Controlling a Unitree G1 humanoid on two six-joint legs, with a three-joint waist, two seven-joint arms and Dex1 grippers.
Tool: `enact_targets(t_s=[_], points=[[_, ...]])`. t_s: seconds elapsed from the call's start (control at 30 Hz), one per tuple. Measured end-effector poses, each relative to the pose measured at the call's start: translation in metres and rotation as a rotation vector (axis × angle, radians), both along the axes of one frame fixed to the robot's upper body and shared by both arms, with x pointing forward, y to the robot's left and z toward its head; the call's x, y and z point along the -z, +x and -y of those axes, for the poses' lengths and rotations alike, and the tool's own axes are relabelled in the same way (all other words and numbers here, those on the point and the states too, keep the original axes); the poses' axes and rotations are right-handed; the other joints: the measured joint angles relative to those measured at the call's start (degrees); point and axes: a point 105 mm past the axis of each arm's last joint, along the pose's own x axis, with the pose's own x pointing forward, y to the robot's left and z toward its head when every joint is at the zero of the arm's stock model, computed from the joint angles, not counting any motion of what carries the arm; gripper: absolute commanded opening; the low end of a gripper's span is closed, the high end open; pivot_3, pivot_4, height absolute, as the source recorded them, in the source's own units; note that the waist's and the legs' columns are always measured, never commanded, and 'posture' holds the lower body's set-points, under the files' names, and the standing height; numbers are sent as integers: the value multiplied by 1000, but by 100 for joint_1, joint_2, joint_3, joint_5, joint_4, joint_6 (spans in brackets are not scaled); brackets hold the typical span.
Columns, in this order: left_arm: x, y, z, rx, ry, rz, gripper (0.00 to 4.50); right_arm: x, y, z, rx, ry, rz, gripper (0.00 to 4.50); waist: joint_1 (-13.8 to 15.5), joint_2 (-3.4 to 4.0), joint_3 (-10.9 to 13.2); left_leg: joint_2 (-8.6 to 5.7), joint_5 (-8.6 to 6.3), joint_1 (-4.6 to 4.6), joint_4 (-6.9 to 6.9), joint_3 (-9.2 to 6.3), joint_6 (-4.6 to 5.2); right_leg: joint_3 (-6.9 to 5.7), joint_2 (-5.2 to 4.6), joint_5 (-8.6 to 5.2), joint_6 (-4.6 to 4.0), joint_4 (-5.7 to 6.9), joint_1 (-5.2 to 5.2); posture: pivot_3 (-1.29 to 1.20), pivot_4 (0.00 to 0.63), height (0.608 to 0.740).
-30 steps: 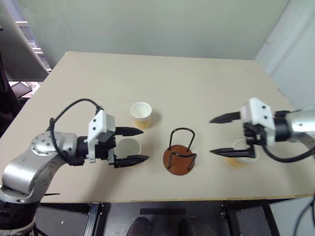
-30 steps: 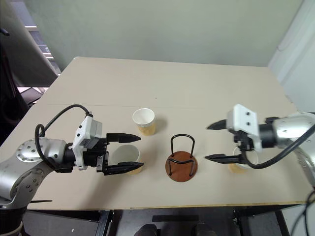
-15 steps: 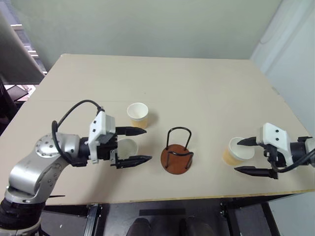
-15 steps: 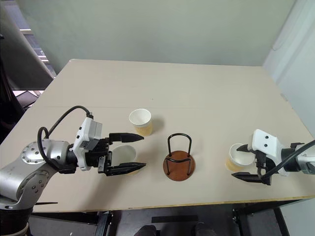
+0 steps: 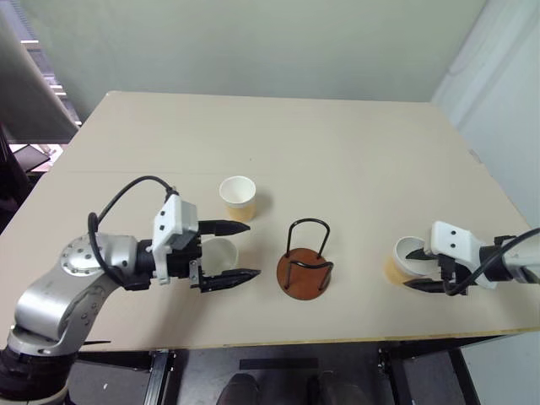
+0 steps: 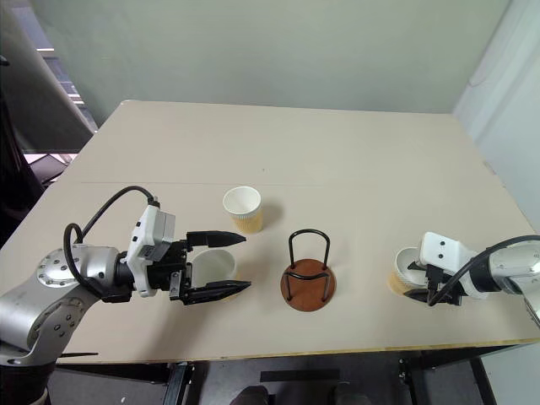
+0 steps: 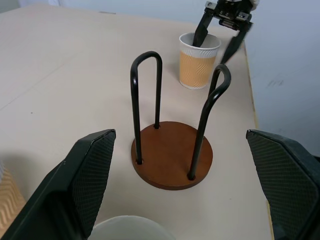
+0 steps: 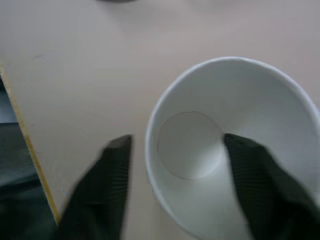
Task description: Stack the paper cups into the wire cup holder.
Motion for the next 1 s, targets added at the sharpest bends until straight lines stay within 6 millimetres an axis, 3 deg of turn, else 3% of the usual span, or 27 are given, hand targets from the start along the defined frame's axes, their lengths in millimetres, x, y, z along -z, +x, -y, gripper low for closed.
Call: enact_targets(t_s=[0.13,0.3,0.4,0.57,0.67,0.77,0.87,1.0], points=[[-1,1,-1,-12,-4,4,4500,-1,0,0,-8,0,2,94,0,0,0,-1,0,0,0,1,0,0,0,0,0,0,0,0,150,740],[-1,1,-1,-14,-4,4,4500,-5,-7,-9,-62,58,-48,40,0,0,0,-2,1,-1,0,2,-1,0,5,0,0,0,0,0,150,740],[0,1,-2,-16,-4,3,4500,-19,-6,-17,-99,105,-32,40,-4,1,1,-5,1,-1,2,4,-1,1,10,0,0,0,0,0,150,740],[1,0,-3,-25,-6,0,4500,-93,6,-46,-245,187,192,40,-58,2,1,-2,2,2,1,4,-3,1,18,0,0,3,-4,0,150,740],[1,0,-4,-32,-7,-2,4500,-123,8,-68,-345,249,287,40,-59,1,0,-1,3,1,2,-2,-4,-2,20,0,0,3,-5,0,150,740],[2,0,-5,-41,-8,0,4500,-134,6,-94,-450,315,300,40,-58,2,1,-1,3,-2,1,-2,-4,-3,19,0,0,3,-12,0,150,740],[3,0,-6,-51,-7,-5,4500,-132,-2,-117,-544,349,262,40,-35,2,1,-1,4,-5,0,-9,-7,-4,19,0,0,1,-13,0,150,740],[5,-1,-6,-65,-5,-9,4500,-124,-9,-125,-578,350,205,40,-9,2,1,-6,4,-12,1,-9,-7,-4,10,0,0,-8,-13,0,150,740]])
